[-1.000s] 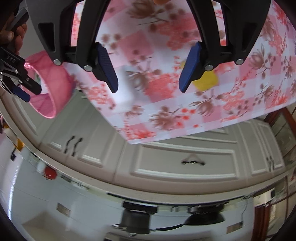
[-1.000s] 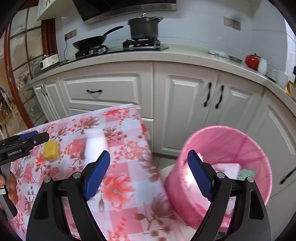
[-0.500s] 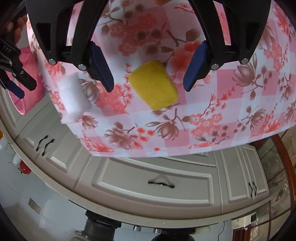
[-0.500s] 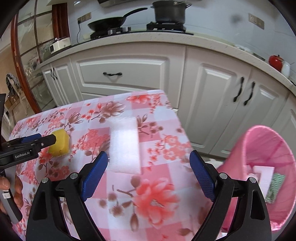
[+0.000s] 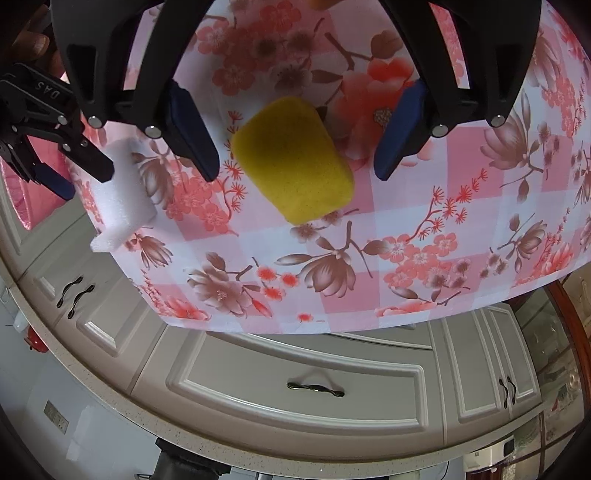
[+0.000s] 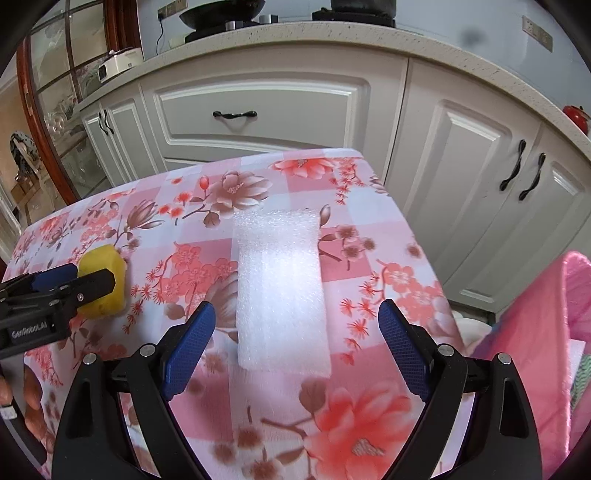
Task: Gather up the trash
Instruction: 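Grasp the yellow sponge with the left tool while the right tool grasps the white foam sheet, then carry the sponge and foam sheet over the wastebasket and open both tools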
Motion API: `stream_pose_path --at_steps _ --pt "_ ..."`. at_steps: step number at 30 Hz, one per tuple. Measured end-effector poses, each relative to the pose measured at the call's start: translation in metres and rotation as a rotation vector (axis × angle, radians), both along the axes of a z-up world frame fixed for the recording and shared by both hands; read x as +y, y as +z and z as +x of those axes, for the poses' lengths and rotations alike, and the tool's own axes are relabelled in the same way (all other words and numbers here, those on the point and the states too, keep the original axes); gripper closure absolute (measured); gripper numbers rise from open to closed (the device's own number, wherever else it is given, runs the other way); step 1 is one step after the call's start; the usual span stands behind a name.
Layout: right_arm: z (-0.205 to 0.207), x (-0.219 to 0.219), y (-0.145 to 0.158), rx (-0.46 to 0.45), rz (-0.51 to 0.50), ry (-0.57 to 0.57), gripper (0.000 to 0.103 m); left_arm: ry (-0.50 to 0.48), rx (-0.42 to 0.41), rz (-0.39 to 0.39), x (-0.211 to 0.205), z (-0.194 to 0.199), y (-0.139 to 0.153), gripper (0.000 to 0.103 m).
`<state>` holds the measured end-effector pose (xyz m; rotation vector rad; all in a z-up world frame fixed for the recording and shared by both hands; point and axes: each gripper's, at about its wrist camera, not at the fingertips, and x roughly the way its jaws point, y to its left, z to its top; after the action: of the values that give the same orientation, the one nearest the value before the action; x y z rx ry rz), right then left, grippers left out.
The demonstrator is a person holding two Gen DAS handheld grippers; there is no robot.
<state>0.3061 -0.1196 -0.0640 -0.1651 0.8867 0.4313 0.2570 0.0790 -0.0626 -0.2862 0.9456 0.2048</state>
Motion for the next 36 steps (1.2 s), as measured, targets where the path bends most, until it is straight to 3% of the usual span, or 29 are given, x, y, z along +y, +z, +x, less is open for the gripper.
stream_pose_path --at_steps 6,8,13,17,25,36 --pt "0.010 0.011 -0.010 0.018 -0.009 0.004 0.018 -0.004 0.033 0.035 -0.002 0.007 -0.008 0.023" --pt "0.011 0.014 -0.012 0.021 -0.013 0.008 0.019 -0.009 0.034 0.034 -0.001 0.008 -0.010 0.032" --pt "0.014 0.019 -0.019 0.039 -0.021 0.018 0.033 -0.014 0.035 0.036 -0.001 0.009 -0.010 0.042" --pt "0.016 0.019 -0.023 0.054 -0.026 0.019 0.054 -0.025 0.037 0.044 -0.001 0.009 -0.011 0.049" --pt "0.007 0.014 -0.016 0.040 -0.017 0.022 0.054 -0.034 0.026 0.045 -0.008 0.004 -0.004 0.051" --pt "-0.019 -0.027 0.027 -0.030 0.031 -0.027 0.054 -0.077 -0.046 0.050 -0.038 -0.010 0.031 0.051"
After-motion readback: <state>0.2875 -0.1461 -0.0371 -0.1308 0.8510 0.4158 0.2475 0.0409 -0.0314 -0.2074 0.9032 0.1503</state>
